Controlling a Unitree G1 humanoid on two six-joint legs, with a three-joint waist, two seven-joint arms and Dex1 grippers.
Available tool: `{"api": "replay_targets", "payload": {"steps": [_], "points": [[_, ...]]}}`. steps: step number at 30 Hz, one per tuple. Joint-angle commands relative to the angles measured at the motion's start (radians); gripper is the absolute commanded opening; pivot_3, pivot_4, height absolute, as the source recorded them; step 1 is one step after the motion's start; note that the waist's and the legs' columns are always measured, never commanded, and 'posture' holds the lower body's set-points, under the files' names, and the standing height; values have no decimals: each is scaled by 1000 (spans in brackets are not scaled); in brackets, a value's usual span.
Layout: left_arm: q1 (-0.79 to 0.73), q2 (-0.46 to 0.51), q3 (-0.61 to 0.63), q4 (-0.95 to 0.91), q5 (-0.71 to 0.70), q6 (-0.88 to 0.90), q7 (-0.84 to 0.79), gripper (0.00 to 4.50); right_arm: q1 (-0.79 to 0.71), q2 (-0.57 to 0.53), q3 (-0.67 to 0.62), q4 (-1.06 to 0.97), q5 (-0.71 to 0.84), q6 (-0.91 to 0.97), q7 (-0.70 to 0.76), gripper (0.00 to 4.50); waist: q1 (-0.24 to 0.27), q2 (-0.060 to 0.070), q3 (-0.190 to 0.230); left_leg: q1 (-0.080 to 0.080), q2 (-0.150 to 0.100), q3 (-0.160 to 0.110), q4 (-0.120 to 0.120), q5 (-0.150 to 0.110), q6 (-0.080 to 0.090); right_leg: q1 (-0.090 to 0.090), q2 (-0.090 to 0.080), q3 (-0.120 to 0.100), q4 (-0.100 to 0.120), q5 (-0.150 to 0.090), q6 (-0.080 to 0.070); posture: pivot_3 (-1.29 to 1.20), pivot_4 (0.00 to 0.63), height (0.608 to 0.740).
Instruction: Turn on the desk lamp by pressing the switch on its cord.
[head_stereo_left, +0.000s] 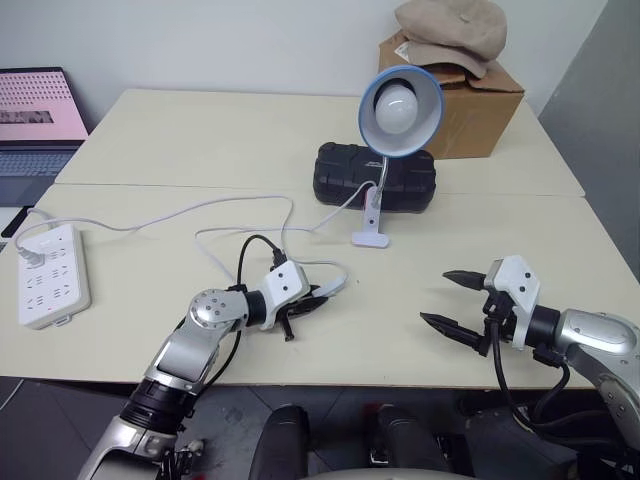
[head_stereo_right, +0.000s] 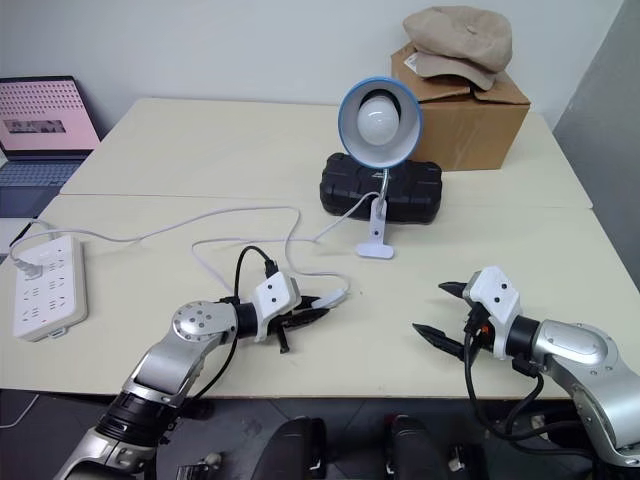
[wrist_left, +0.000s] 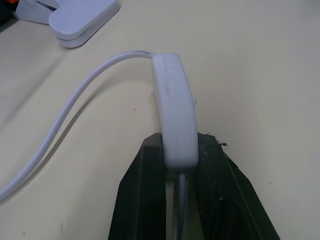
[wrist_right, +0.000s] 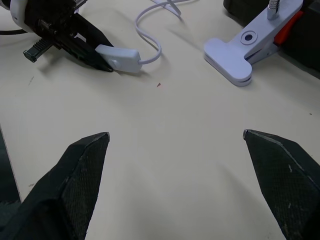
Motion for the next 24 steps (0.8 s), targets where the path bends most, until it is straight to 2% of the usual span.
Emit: {"api": "replay_targets", "payload": {"steps": [1,6,9,16,24], "points": [[-7,24,12,-26,-12,9,-27,408,-17,-19,-5,-40,-3,-25,14,4500,0,0,0,0,0,0,0,0,0,0,0,0,0,0,0,0,150,740],[0,60,38,-97,-75,36,-90,408,-60,-68,41,-51,-32,-65,72,4500,-6,0,0,0,0,0,-1,0,0,-1,0,0,0,0,0,0,150,740],[-12,88,47,-158,-121,87,-135,408,-157,-81,92,-67,-3,-37,104,4500,-7,0,0,0,0,0,-1,0,0,-1,0,0,0,-1,-1,0,150,740],[-67,115,53,-251,-204,189,-179,408,-480,-16,266,-12,26,116,112,4500,-9,0,1,0,0,0,0,0,0,-1,1,0,0,-1,-1,0,150,740],[-66,119,36,-271,-185,166,-170,408,-628,28,473,86,-86,102,169,4500,-8,0,1,-3,0,1,-1,0,0,-2,0,0,-1,-1,-1,0,150,740]]}}
